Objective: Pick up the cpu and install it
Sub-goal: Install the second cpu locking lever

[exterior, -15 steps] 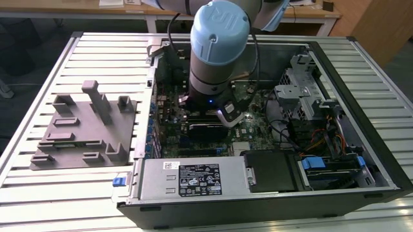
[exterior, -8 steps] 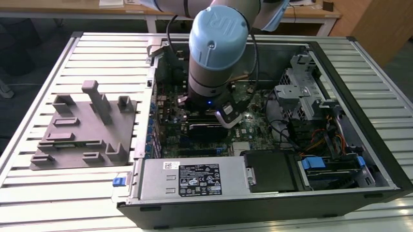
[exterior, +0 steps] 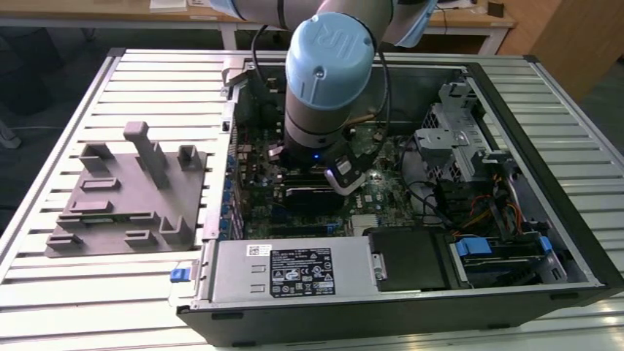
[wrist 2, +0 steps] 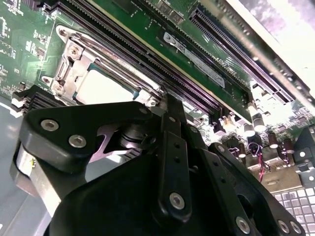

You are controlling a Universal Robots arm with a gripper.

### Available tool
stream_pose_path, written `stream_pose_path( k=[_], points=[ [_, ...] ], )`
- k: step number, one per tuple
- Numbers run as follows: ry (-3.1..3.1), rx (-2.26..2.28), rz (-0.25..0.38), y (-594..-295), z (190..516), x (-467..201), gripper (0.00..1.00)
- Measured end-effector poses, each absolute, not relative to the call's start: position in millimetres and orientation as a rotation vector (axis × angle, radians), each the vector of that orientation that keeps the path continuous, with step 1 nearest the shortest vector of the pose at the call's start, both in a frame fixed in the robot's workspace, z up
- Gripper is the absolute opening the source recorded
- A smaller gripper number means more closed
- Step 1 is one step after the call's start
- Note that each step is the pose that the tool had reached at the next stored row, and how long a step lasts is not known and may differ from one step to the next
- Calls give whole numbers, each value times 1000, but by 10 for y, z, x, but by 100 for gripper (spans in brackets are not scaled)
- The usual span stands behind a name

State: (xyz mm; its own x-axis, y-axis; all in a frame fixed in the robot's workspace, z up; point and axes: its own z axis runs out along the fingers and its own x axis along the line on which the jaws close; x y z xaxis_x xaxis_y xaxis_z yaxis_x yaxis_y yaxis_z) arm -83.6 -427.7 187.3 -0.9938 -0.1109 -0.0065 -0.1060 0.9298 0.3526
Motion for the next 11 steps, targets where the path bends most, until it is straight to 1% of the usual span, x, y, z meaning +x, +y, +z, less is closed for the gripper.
stream_pose_path(
  k=[11],
  points=[
    [-3072,173,-561,-4265,1859,-850,11]
  ],
)
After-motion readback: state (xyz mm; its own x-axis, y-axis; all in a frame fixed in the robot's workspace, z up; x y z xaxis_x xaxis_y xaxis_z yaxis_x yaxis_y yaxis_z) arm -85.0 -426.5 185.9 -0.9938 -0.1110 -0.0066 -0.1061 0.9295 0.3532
